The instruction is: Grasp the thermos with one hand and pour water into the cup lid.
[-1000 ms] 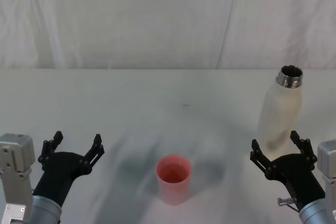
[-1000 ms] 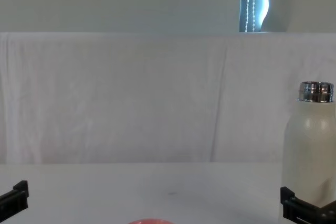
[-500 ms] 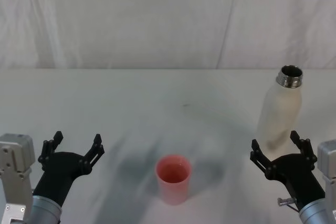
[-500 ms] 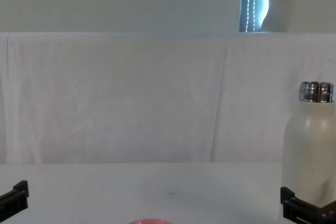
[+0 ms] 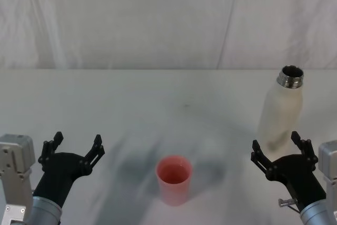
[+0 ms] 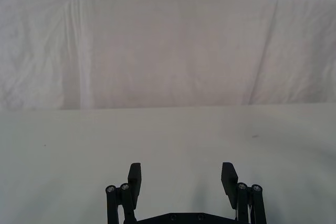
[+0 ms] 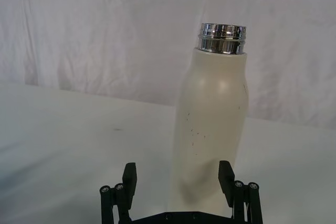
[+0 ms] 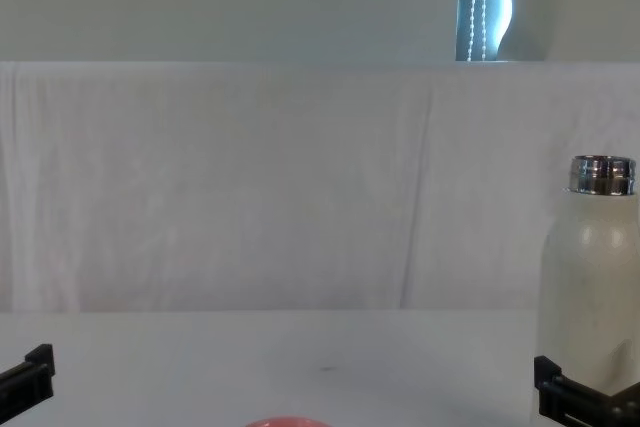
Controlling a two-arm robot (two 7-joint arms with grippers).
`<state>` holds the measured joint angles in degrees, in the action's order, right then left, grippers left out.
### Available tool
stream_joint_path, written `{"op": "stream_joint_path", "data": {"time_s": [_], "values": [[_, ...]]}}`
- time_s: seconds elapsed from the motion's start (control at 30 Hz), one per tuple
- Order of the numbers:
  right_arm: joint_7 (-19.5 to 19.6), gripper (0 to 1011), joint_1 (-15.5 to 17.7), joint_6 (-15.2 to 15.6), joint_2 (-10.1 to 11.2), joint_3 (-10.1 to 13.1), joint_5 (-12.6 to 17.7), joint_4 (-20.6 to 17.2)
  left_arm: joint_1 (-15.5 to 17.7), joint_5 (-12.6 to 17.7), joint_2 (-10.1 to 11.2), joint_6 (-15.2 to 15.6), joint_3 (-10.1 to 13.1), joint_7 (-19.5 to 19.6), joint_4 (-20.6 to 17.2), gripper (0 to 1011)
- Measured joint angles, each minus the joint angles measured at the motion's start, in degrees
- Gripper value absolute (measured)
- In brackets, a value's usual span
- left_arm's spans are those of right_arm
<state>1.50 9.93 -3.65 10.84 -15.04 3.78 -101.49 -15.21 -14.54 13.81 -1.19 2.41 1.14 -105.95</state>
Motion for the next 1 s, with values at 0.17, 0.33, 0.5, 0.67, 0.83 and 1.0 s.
{"op": "stream_joint_path", "data": {"time_s": [0.17,0.33,0.5,0.67,0.83,1.0], "values": [[0.0,1003,0.0,0.0,0.0,0.0,0.0,0.0,0.0,0.0,0.0,0.0,0.0,0.0,0.0,1001],[0.0,1003,0.0,0.0,0.0,0.0,0.0,0.0,0.0,0.0,0.0,0.0,0.0,0.0,0.0,1001],[0.0,1003,0.0,0.0,0.0,0.0,0.0,0.0,0.0,0.0,0.0,0.0,0.0,0.0,0.0,1001],[0.0,1003,0.0,0.0,0.0,0.0,0.0,0.0,0.0,0.0,0.0,0.0,0.0,0.0,0.0,1001],[0.0,1003,0.0,0.0,0.0,0.0,0.0,0.0,0.0,0.0,0.0,0.0,0.0,0.0,0.0,1001],[0.0,1003,0.0,0.0,0.0,0.0,0.0,0.0,0.0,0.0,0.0,0.0,0.0,0.0,0.0,1001]]}}
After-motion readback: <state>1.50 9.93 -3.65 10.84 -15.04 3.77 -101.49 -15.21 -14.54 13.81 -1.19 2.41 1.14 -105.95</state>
